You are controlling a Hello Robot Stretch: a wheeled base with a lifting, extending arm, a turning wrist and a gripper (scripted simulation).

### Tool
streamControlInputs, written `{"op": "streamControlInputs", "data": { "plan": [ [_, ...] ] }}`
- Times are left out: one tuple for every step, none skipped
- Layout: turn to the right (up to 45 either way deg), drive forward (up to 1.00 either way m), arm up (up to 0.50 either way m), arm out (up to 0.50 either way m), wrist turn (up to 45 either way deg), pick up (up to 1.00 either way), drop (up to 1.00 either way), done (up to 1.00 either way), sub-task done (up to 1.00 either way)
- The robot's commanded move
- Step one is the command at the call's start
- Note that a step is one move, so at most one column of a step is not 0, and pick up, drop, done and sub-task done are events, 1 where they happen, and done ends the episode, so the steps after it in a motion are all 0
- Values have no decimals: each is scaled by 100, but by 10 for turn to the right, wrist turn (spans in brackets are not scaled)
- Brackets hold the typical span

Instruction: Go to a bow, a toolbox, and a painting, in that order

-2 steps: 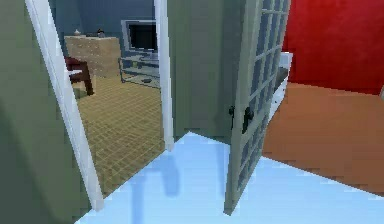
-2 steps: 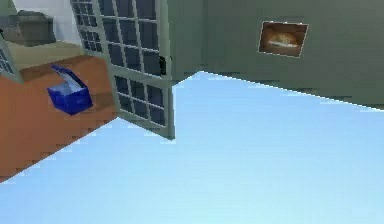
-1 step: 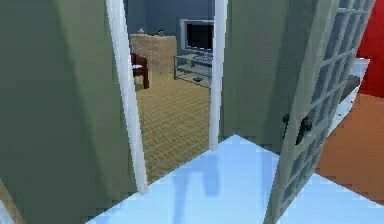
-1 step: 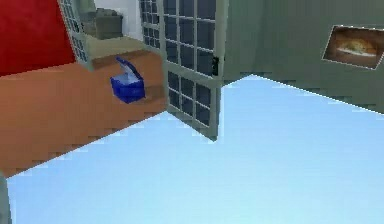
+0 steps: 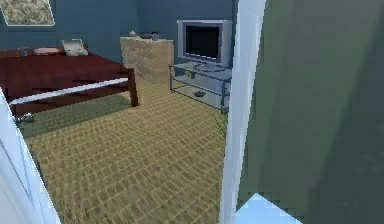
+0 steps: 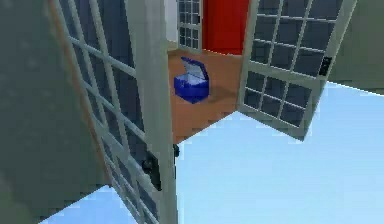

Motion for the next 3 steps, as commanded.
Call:
{"op": "streamControlInputs", "data": {
  "plan": [
    [0,60,0,0,0,0,0,0,0],
    [-390,0,0,0,0,0,0,0,0],
    [0,75,0,0,0,0,0,0,0]
  ]
}}
